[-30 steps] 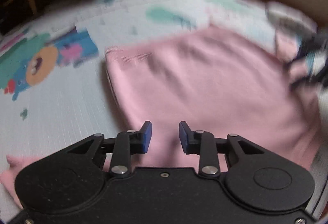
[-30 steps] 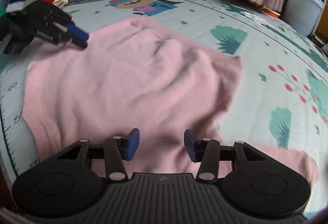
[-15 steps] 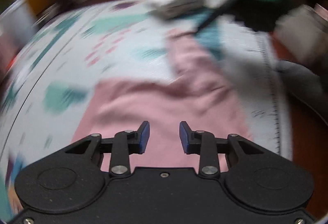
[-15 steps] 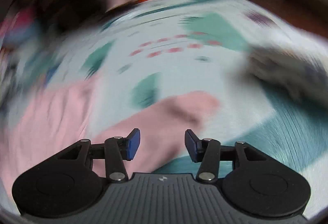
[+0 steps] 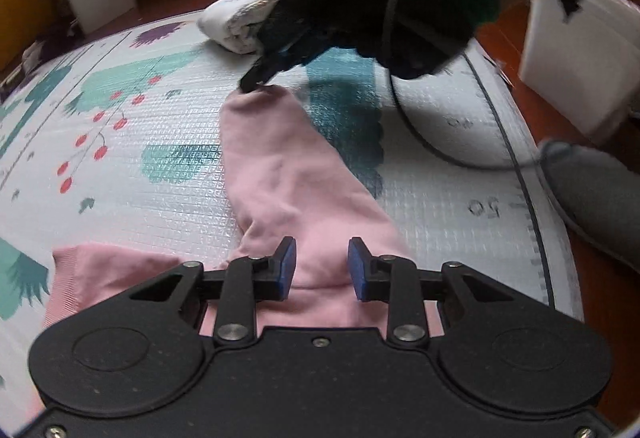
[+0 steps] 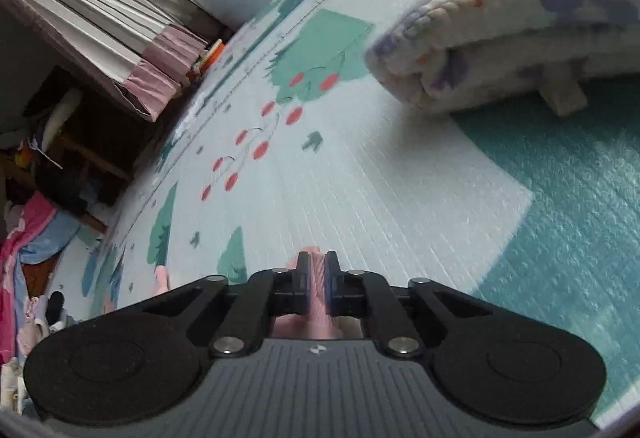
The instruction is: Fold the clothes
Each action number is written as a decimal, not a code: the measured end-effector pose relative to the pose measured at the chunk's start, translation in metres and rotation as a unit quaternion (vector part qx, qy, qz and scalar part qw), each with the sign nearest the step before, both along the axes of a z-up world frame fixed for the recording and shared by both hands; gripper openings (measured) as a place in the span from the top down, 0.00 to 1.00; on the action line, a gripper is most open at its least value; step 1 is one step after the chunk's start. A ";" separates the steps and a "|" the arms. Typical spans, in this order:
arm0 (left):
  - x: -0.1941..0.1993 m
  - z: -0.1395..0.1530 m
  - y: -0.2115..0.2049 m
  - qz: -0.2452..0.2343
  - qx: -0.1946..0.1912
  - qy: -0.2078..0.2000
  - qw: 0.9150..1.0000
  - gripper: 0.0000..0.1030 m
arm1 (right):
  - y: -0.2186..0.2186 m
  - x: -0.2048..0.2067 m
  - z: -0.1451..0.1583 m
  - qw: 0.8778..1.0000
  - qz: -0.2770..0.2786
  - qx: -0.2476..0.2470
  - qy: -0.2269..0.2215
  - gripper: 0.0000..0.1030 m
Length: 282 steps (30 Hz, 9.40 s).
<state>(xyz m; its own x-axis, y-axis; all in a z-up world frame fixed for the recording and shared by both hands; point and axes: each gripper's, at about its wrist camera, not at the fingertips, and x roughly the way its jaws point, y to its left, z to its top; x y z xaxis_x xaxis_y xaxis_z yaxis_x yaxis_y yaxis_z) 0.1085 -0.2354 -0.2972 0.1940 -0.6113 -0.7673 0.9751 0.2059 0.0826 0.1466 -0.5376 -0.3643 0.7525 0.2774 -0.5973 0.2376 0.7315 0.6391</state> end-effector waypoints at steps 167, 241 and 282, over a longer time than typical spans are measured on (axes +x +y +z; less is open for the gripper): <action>-0.058 0.003 0.220 0.134 0.092 0.078 0.984 0.82 | 0.282 -0.125 0.058 0.752 0.571 -0.318 -0.082 0.77; 0.219 0.003 0.012 0.431 0.005 0.215 0.876 0.58 | 0.173 -0.105 0.017 0.979 0.168 0.015 0.114 0.60; 0.223 0.034 0.083 0.371 -0.049 0.199 0.906 0.97 | 0.293 -0.108 0.064 0.848 0.414 -0.318 -0.093 0.84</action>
